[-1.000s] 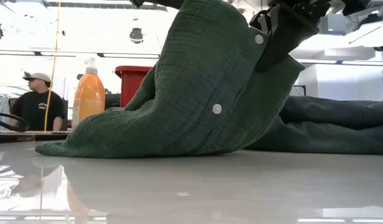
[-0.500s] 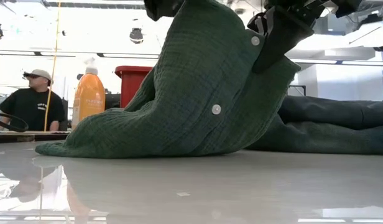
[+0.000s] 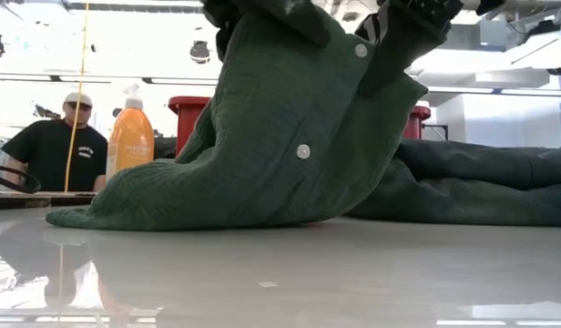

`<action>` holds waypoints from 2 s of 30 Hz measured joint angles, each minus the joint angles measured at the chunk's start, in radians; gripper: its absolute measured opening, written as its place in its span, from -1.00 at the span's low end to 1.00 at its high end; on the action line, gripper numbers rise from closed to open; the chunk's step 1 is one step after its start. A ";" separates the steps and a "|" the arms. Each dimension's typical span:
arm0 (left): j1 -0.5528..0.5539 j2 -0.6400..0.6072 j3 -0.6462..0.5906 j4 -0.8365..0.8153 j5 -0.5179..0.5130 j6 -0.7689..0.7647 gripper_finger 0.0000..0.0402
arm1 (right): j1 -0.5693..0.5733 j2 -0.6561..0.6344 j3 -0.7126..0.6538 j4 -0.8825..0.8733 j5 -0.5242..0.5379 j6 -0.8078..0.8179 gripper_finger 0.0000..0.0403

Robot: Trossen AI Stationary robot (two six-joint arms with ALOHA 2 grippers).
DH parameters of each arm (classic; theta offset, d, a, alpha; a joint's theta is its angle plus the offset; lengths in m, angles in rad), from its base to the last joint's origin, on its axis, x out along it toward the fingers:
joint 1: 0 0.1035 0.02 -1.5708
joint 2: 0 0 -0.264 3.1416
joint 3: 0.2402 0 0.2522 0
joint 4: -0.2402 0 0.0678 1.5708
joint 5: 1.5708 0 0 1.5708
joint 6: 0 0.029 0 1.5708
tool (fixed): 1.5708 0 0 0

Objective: Fold laundry
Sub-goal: Stack the green shirt on top of the black shorts on the table

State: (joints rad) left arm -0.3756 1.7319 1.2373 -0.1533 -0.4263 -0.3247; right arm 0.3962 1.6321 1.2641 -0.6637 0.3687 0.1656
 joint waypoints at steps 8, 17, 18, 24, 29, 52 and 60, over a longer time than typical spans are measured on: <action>0.000 0.009 0.002 -0.056 -0.074 -0.081 0.14 | 0.000 0.000 0.009 -0.021 0.000 -0.016 -0.84; 0.000 0.009 0.002 -0.080 -0.068 -0.104 -0.92 | 0.014 0.000 0.009 -0.042 0.023 -0.009 -0.65; 0.000 0.009 0.002 -0.080 -0.068 -0.104 -0.92 | 0.019 0.000 0.009 -0.052 0.023 -0.010 -0.61; 0.000 0.009 0.002 -0.085 -0.077 -0.106 -0.96 | 0.046 0.000 0.031 -0.125 0.052 -0.009 -0.23; 0.000 0.009 0.002 -0.095 -0.096 -0.101 -0.98 | 0.079 0.000 0.157 -0.296 0.053 0.101 0.12; -0.055 0.009 0.002 -0.094 -0.414 0.211 -0.98 | 0.320 -0.189 -0.317 0.613 0.511 1.823 0.31; -0.059 0.021 0.002 -0.034 -0.426 0.317 -0.98 | 0.292 -0.117 -0.434 0.912 0.674 2.020 0.31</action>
State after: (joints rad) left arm -0.4344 1.7526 1.2392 -0.1868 -0.8521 -0.0078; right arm 0.6883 1.5154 0.8299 0.2479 1.0424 2.1853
